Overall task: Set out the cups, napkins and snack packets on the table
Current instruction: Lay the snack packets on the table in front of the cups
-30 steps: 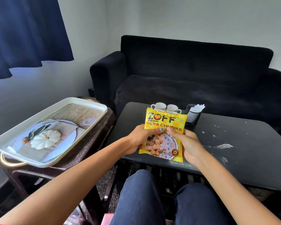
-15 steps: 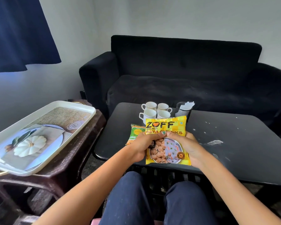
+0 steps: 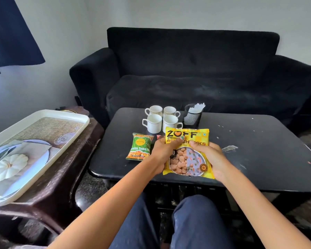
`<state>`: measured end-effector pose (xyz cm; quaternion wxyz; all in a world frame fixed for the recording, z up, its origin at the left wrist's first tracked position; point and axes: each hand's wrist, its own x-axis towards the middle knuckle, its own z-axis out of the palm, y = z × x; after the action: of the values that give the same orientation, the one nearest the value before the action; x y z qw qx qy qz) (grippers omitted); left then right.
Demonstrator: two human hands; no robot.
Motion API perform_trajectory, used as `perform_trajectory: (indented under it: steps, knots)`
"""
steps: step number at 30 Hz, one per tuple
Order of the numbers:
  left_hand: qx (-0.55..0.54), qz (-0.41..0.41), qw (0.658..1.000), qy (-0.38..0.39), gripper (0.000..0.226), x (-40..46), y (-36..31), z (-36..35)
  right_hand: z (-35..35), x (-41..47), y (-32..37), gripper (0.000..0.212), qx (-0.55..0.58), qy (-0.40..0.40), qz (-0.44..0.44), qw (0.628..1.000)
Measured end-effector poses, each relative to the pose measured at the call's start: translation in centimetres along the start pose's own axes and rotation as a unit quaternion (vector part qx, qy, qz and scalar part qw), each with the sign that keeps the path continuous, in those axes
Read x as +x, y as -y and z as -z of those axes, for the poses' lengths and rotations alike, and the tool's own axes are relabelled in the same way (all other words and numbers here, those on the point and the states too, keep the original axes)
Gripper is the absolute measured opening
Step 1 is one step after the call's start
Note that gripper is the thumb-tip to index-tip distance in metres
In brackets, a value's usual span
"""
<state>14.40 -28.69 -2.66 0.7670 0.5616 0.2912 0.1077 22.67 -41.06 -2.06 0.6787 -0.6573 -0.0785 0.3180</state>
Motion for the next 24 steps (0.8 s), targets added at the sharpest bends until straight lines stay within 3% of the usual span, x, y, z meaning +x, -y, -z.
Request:
perform_trajectory:
  steps: [5, 8, 13, 15, 18, 21, 24]
  knots:
    - [0.049, -0.018, 0.998, -0.034, 0.014, 1.6, 0.1, -0.5, 2.2, 2.5, -0.7, 0.027, 0.009, -0.069, -0.027, 0.997]
    - [0.069, -0.029, 0.996, -0.05, 0.025, 2.4, 1.1, -0.2, 4.1, 4.5, -1.9, 0.033, -0.032, -0.133, -0.045, 0.99]
    - [0.175, -0.11, 0.972, -0.109, 0.016, 3.7, 3.0, 0.5, 6.1, 6.9, -4.1, 0.051, -0.127, -0.203, -0.077, 0.968]
    - [0.257, -0.151, 0.947, -0.123, 0.018, 4.1, 3.4, 0.6, 5.7, 6.9, -4.8, 0.061, -0.209, -0.258, -0.052, 0.942]
    - [0.415, -0.217, 0.874, -0.131, 0.029, 5.2, 4.1, 0.7, 4.6, 5.9, -5.7, 0.074, -0.4, -0.312, 0.076, 0.858]
    - [0.559, -0.237, 0.788, -0.104, 0.041, 6.8, 4.9, 0.4, 3.4, 5.4, -7.4, 0.056, -0.54, -0.238, 0.167, 0.79]
    - [0.614, -0.218, 0.755, -0.069, 0.047, 8.3, 5.7, 0.1, 2.3, 5.5, -9.5, 0.057, -0.612, -0.174, 0.15, 0.757]
